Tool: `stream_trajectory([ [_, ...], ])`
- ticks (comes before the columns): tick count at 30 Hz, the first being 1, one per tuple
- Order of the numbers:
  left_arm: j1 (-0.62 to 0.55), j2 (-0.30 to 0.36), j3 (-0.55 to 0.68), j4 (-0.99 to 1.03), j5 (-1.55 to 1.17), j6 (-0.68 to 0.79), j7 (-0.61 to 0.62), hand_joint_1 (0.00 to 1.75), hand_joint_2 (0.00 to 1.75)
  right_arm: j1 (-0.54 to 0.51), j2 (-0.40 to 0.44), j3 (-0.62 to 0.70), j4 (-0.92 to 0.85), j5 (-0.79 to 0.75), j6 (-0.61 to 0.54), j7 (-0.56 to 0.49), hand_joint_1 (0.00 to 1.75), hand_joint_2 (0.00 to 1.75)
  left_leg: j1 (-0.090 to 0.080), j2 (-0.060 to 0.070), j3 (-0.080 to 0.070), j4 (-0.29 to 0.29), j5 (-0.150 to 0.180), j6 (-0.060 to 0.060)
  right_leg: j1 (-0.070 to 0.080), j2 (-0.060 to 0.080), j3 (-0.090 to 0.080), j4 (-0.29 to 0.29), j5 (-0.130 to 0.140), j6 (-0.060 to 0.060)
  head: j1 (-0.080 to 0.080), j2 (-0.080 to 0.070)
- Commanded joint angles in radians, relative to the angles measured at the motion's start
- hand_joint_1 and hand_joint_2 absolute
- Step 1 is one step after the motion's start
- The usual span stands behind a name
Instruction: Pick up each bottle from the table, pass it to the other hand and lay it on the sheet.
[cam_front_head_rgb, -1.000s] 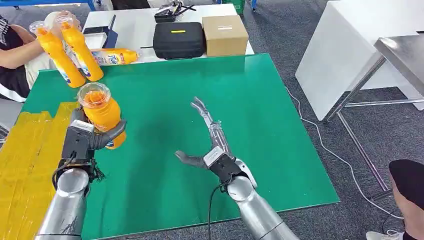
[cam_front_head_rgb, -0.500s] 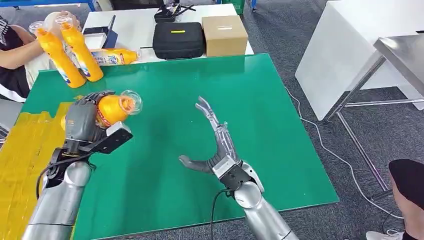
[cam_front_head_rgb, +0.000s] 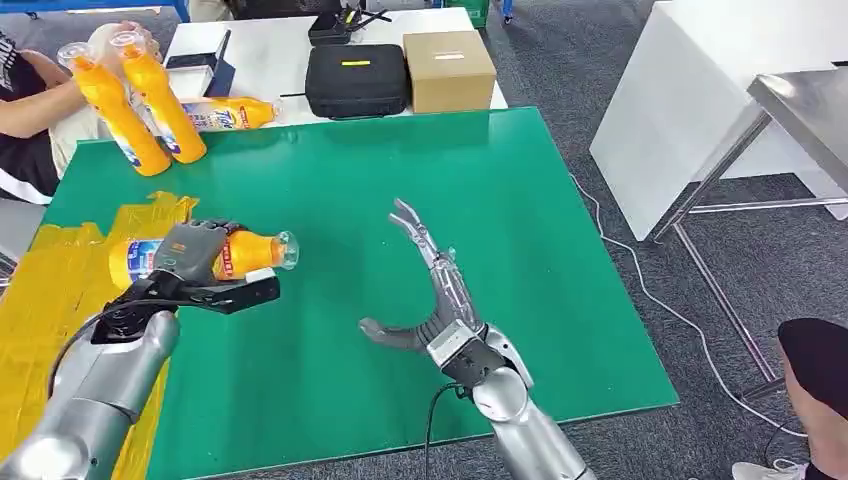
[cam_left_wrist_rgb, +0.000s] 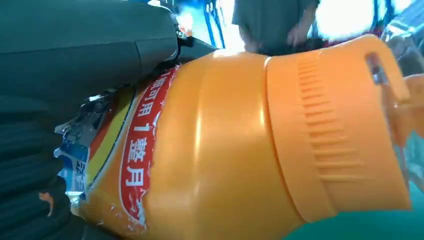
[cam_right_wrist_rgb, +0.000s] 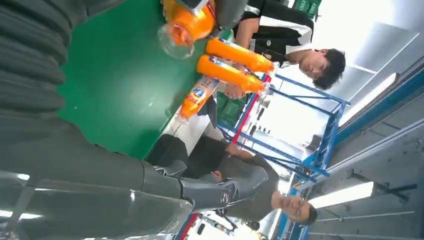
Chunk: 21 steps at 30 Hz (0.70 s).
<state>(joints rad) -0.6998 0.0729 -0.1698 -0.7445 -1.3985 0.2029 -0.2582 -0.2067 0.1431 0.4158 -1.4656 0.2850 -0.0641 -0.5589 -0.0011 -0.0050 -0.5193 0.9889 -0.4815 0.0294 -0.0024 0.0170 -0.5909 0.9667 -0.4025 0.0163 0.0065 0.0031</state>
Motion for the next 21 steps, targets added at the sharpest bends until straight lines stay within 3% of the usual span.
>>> stream_trajectory([
  [1,-0.194,0.071,-0.019,0.344,-0.039,-0.069,0.05,1.75,1.75,-0.026,-0.001,-0.023,0.022,0.006,0.017,0.009,0.0,1.75,0.001,0.0,0.0,0.0,0.0,-0.001,0.001,-0.001,0.001,0.0,0.0,0.0,0.0,0.0],
  [21,-0.229,0.097,0.003,0.415,-0.054,-0.134,0.09,1.75,1.75,0.0,0.001,-0.04,0.0,0.028,0.032,0.033,0.0,1.75,0.001,-0.001,0.001,0.0,-0.001,-0.002,0.001,-0.002,0.002,0.0,-0.001,0.0,0.0,0.0],
])
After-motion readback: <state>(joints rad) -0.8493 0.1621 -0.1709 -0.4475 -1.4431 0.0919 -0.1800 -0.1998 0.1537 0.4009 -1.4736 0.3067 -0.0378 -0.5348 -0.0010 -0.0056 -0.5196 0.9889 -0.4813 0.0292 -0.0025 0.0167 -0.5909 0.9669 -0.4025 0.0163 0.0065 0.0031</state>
